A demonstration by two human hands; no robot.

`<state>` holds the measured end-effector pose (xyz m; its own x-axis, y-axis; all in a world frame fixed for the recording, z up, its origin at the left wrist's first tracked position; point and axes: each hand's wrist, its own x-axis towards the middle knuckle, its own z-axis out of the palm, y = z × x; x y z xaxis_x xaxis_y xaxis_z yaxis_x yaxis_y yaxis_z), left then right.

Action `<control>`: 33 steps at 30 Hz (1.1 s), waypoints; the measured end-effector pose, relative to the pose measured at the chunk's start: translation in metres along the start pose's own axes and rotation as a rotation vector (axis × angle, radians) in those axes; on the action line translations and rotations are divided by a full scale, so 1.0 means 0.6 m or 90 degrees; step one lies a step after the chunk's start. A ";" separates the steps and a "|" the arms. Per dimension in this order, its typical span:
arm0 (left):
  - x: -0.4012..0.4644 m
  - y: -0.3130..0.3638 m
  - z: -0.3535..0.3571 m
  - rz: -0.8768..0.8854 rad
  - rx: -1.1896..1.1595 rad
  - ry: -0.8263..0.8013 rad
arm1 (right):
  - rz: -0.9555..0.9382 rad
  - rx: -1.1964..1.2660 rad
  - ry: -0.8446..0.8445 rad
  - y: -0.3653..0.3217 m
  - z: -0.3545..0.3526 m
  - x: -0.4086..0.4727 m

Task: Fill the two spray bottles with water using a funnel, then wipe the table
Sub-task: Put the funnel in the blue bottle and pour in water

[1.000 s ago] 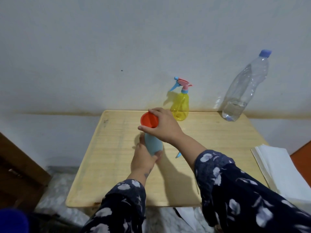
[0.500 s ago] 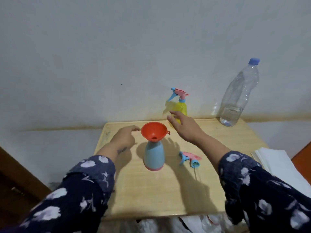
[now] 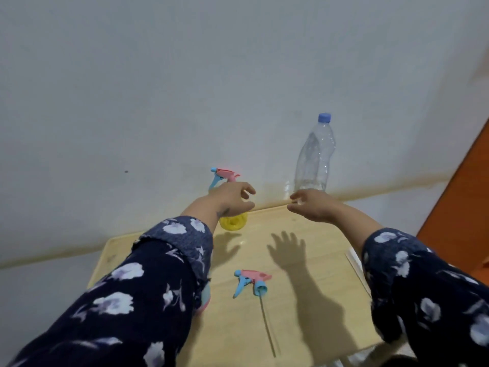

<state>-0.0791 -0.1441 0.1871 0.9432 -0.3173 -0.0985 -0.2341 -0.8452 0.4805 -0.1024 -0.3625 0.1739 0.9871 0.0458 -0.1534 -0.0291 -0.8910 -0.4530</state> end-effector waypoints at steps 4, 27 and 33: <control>0.078 0.070 0.041 0.019 -0.009 -0.010 | 0.033 0.003 0.007 0.078 -0.049 0.043; 0.367 0.156 0.255 -0.108 -0.255 0.208 | 0.045 0.401 0.124 0.245 -0.024 0.298; 0.301 0.148 0.243 -0.112 -0.244 0.242 | 0.031 0.431 0.133 0.212 -0.020 0.240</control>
<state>0.0359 -0.3392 0.0848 0.9954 0.0516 0.0812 -0.0304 -0.6319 0.7744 0.0379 -0.4748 0.1044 0.9898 -0.1351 -0.0461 -0.0982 -0.4100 -0.9068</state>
